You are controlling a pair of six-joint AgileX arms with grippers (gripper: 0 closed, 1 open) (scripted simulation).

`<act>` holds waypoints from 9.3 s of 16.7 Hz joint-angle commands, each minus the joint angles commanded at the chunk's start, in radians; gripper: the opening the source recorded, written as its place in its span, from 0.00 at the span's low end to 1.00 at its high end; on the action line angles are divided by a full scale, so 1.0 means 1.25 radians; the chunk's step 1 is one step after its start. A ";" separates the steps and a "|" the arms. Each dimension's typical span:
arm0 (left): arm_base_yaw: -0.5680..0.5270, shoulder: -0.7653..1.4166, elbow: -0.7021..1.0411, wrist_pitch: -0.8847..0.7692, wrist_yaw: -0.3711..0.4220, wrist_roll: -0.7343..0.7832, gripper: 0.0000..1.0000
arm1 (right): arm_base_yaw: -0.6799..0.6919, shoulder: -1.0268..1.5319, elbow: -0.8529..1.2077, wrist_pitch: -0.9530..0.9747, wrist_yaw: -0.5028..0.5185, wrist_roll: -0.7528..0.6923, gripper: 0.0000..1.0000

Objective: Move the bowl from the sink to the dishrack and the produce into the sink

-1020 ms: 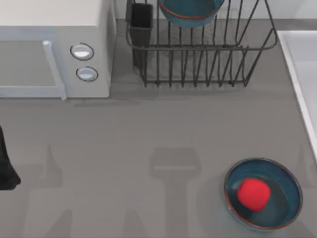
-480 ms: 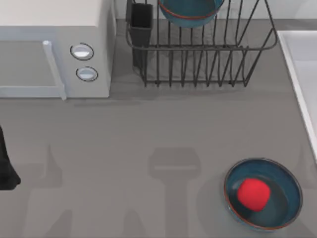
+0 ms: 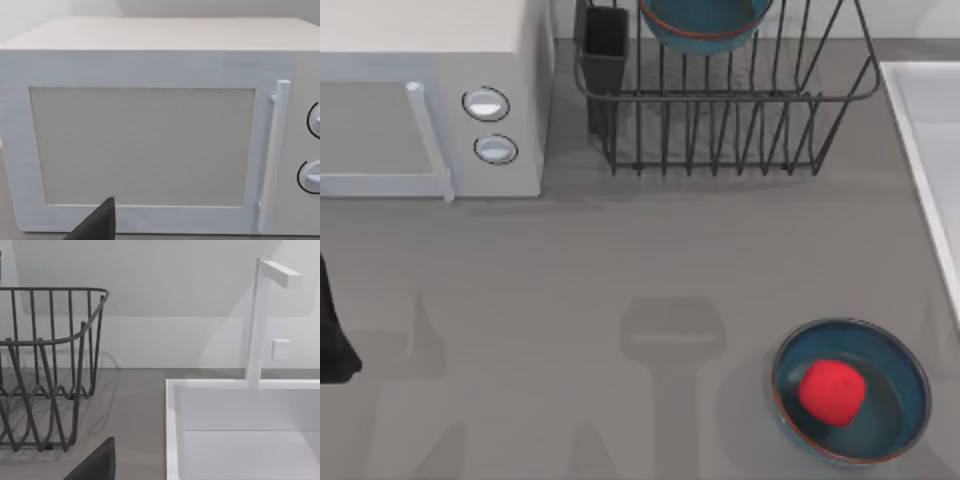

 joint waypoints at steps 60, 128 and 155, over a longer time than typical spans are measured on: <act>0.000 0.000 0.000 0.000 0.000 0.000 1.00 | 0.541 1.454 0.725 -0.528 0.000 0.552 0.47; 0.000 0.000 0.000 0.000 0.000 0.000 1.00 | -0.418 1.200 0.480 0.725 -0.400 0.017 0.00; 0.000 0.000 0.000 0.000 0.000 0.000 1.00 | -0.422 1.773 0.392 1.387 -0.394 0.012 0.45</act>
